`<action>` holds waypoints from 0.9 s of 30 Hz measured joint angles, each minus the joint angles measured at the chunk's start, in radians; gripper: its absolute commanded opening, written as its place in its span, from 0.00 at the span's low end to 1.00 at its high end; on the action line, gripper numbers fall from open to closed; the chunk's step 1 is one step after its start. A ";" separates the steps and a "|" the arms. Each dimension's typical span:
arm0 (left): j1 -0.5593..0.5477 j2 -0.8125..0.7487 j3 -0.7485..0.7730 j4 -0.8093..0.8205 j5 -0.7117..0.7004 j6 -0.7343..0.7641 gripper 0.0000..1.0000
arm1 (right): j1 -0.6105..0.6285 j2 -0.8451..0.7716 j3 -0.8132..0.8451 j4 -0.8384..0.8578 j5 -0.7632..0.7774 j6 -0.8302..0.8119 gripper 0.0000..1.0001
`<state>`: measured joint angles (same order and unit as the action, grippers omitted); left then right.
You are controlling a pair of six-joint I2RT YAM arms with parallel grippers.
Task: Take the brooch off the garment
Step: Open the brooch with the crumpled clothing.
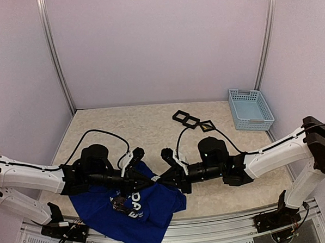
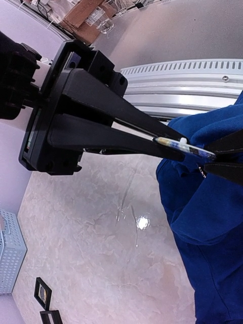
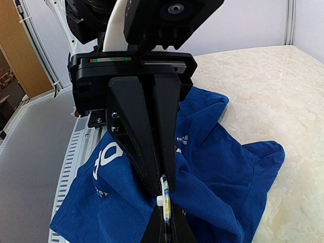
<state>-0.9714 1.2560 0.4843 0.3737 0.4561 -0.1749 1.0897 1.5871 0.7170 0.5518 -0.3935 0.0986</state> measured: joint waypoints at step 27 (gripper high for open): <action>-0.027 0.023 0.004 -0.002 -0.008 -0.003 0.00 | 0.010 -0.007 -0.001 -0.038 0.048 -0.069 0.33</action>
<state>-0.9985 1.2785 0.4881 0.3721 0.4477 -0.1776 1.0996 1.5799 0.7158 0.5140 -0.3454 0.0296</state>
